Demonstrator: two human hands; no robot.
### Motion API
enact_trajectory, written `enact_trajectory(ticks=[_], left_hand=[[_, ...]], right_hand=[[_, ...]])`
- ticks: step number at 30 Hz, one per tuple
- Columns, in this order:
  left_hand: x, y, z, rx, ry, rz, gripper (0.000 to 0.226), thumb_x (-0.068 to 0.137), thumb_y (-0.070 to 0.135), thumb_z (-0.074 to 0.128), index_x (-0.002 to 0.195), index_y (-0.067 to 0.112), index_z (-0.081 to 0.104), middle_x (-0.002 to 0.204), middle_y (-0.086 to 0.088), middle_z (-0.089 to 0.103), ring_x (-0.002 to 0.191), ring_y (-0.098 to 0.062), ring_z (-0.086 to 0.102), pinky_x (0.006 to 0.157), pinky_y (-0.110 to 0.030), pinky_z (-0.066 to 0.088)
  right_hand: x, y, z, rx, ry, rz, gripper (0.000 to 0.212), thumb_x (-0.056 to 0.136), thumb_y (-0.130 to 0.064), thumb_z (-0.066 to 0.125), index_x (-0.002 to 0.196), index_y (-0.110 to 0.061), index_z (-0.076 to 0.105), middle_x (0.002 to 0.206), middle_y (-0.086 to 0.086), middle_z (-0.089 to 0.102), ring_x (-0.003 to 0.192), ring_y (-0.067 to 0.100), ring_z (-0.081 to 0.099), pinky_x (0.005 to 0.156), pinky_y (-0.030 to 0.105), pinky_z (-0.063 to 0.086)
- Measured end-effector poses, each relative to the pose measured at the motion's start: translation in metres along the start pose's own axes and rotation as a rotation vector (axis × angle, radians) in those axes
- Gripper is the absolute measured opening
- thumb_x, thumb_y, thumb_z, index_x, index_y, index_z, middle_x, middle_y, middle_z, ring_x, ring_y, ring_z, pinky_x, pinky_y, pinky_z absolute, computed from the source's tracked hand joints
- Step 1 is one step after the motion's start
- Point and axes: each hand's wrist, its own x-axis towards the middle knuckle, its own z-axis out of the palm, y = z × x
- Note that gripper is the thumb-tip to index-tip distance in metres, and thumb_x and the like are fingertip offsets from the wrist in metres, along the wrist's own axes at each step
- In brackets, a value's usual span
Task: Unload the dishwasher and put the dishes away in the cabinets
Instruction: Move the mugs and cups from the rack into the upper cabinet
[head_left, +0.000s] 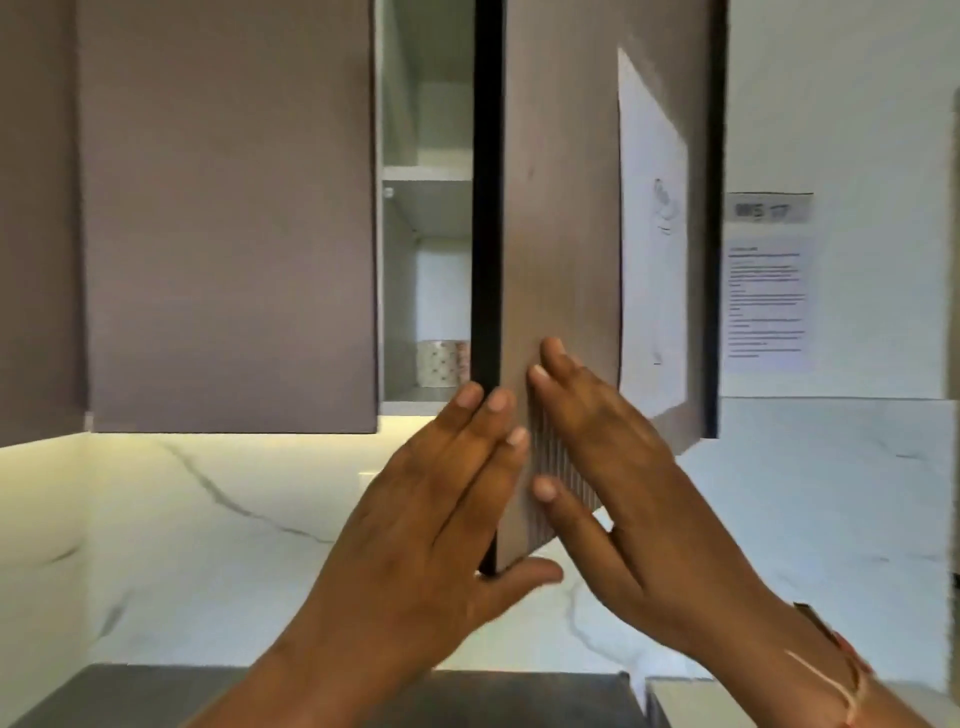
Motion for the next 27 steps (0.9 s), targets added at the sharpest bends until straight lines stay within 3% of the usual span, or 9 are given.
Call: enact_trajectory(ticks=[3, 6, 8, 11, 15, 21, 27], left_hand=[[-0.023, -0.038, 0.014, 0.047, -0.064, -0.121, 0.087, 0.090, 0.065, 0.041, 0.153, 0.013, 0.011, 0.164, 0.001, -0.003, 0.151, -0.016, 0.006, 0.115, -0.032, 0.019], [-0.039, -0.069, 0.033, 0.077, -0.112, -0.197, 0.096, 0.087, 0.057, 0.052, 0.156, 0.015, -0.001, 0.164, 0.001, -0.009, 0.151, -0.015, 0.000, 0.105, -0.034, 0.030], [-0.047, -0.087, 0.046, 0.129, -0.130, -0.206, 0.110, 0.079, 0.049, 0.066, 0.155, 0.013, -0.005, 0.163, -0.003, -0.011, 0.149, -0.022, 0.009, 0.100, -0.033, 0.037], [-0.052, -0.111, 0.069, 0.155, -0.158, -0.224, 0.123, 0.071, 0.044, 0.079, 0.155, 0.010, -0.004, 0.163, -0.005, -0.010, 0.144, -0.027, 0.019, 0.100, -0.032, 0.036], [-0.057, -0.141, 0.101, 0.125, -0.157, -0.279, 0.107, 0.077, 0.049, 0.072, 0.155, 0.007, 0.011, 0.163, -0.007, 0.002, 0.145, -0.025, 0.022, 0.106, -0.031, 0.033], [-0.063, -0.182, 0.136, 0.115, -0.311, -0.272, 0.094, 0.087, 0.064, 0.051, 0.156, 0.009, 0.016, 0.163, -0.007, 0.009, 0.150, -0.021, 0.008, 0.117, -0.034, 0.007], [-0.066, -0.212, 0.161, 0.126, -0.364, -0.215, 0.092, 0.090, 0.071, 0.030, 0.156, 0.009, 0.014, 0.164, -0.007, 0.007, 0.151, -0.023, 0.005, 0.120, -0.039, 0.008]], right_hand=[[0.021, 0.008, 0.048, -0.068, -0.064, -0.049, 0.067, 0.100, -0.059, 0.032, 0.158, -0.032, 0.010, 0.166, -0.013, 0.001, 0.152, 0.011, 0.005, 0.116, 0.055, 0.027], [0.040, 0.019, 0.090, -0.204, -0.108, -0.106, 0.075, 0.099, -0.064, 0.034, 0.159, -0.026, 0.010, 0.167, -0.005, 0.001, 0.153, 0.017, 0.002, 0.119, 0.050, 0.021], [0.051, 0.027, 0.112, -0.267, -0.135, -0.121, 0.077, 0.098, -0.066, 0.032, 0.159, -0.024, 0.011, 0.167, -0.002, 0.001, 0.153, 0.019, 0.002, 0.120, 0.048, 0.019], [0.066, 0.036, 0.137, -0.335, -0.182, -0.114, 0.079, 0.097, -0.068, 0.030, 0.159, -0.023, 0.010, 0.167, 0.000, 0.001, 0.153, 0.021, 0.004, 0.120, 0.049, 0.021], [0.084, 0.044, 0.169, -0.413, -0.255, -0.052, 0.082, 0.095, -0.068, 0.033, 0.159, -0.024, 0.008, 0.166, 0.001, -0.001, 0.153, 0.025, 0.003, 0.119, 0.054, 0.024], [0.109, 0.046, 0.207, -0.489, -0.367, 0.068, 0.083, 0.093, -0.066, 0.040, 0.159, -0.028, 0.005, 0.166, 0.001, -0.006, 0.153, 0.029, -0.002, 0.118, 0.060, 0.017], [0.127, 0.049, 0.232, -0.545, -0.431, 0.155, 0.084, 0.095, -0.064, 0.039, 0.158, -0.027, -0.003, 0.165, 0.002, -0.015, 0.152, 0.031, -0.011, 0.119, 0.061, 0.014]])
